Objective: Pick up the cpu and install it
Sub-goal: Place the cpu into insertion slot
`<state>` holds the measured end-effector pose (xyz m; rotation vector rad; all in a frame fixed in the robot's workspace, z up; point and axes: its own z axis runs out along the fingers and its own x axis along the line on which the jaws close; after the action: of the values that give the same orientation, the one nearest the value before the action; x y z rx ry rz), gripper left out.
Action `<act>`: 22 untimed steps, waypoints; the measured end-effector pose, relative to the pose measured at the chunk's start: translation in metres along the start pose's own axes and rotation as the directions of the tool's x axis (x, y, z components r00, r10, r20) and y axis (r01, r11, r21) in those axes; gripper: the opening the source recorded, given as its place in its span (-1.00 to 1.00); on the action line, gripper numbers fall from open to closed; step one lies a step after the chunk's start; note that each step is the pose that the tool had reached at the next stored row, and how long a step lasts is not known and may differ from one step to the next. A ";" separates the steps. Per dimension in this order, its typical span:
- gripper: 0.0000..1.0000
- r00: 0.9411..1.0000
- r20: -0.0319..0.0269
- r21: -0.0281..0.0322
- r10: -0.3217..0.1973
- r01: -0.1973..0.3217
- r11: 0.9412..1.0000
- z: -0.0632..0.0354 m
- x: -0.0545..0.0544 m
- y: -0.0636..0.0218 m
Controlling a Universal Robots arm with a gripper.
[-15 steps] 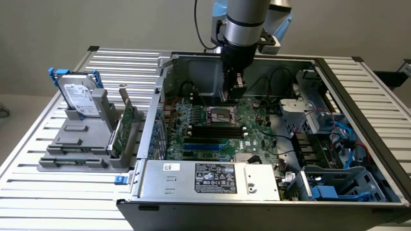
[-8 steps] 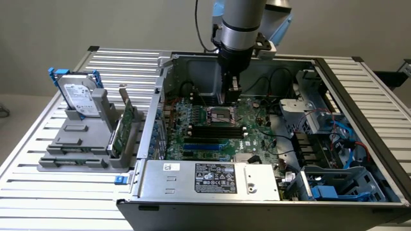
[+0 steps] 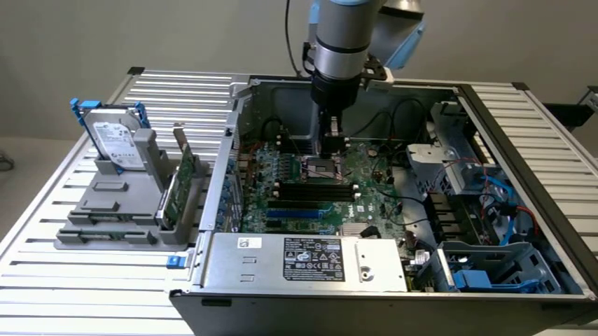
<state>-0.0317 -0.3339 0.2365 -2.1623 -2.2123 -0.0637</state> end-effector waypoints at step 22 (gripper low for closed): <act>0.09 0.998 0.003 -0.004 0.061 -0.061 0.998 0.0153 -0.014 -0.0085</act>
<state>-0.0400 -0.3466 0.2204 -2.2309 -2.1480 -0.0629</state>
